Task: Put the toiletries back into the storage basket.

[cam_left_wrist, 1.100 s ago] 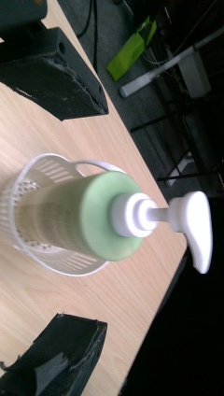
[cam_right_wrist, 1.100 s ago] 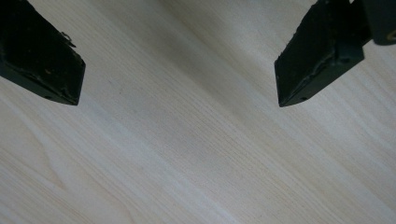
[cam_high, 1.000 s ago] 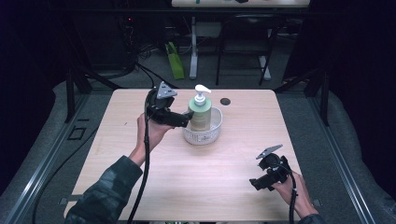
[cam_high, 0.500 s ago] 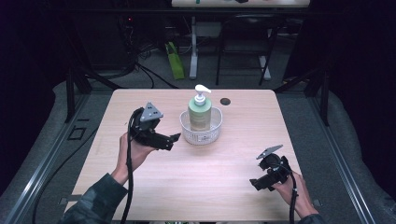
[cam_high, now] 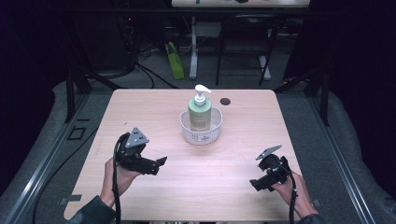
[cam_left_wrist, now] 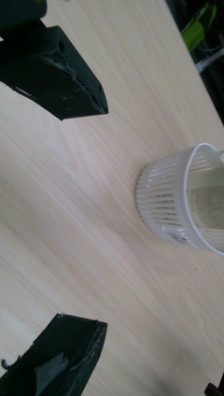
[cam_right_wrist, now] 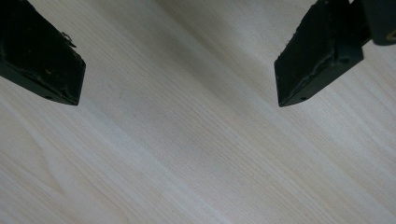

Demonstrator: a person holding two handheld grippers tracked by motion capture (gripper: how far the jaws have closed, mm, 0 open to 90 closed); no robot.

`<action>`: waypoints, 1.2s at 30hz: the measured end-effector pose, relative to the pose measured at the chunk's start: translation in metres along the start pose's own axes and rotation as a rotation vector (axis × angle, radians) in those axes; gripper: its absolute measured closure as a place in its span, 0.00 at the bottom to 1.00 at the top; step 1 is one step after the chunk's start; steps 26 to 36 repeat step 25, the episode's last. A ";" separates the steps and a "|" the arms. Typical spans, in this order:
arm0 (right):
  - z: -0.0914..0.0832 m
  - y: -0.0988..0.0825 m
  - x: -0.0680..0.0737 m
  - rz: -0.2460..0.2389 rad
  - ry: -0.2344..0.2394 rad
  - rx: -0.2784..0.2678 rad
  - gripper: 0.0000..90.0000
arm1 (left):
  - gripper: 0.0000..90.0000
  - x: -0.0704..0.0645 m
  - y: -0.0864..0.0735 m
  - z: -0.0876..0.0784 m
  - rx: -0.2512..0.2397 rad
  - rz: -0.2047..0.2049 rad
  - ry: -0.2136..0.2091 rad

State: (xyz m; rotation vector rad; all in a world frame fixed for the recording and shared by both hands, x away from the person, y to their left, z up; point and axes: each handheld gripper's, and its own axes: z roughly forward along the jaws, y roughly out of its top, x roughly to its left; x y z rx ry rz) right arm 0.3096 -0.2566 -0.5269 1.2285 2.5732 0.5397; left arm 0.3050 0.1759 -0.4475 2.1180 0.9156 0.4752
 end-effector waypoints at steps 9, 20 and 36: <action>0.002 0.000 0.002 -0.011 -0.002 0.007 0.02 | 0.00 0.000 -0.043 0.013 0.102 -0.058 0.010; 0.004 0.001 0.002 -0.034 -0.013 0.017 0.02 | 0.00 0.016 -0.049 0.027 0.173 -0.058 -0.002; 0.005 0.001 0.003 -0.021 -0.009 0.020 0.02 | 0.00 0.021 -0.051 0.027 0.172 -0.069 0.001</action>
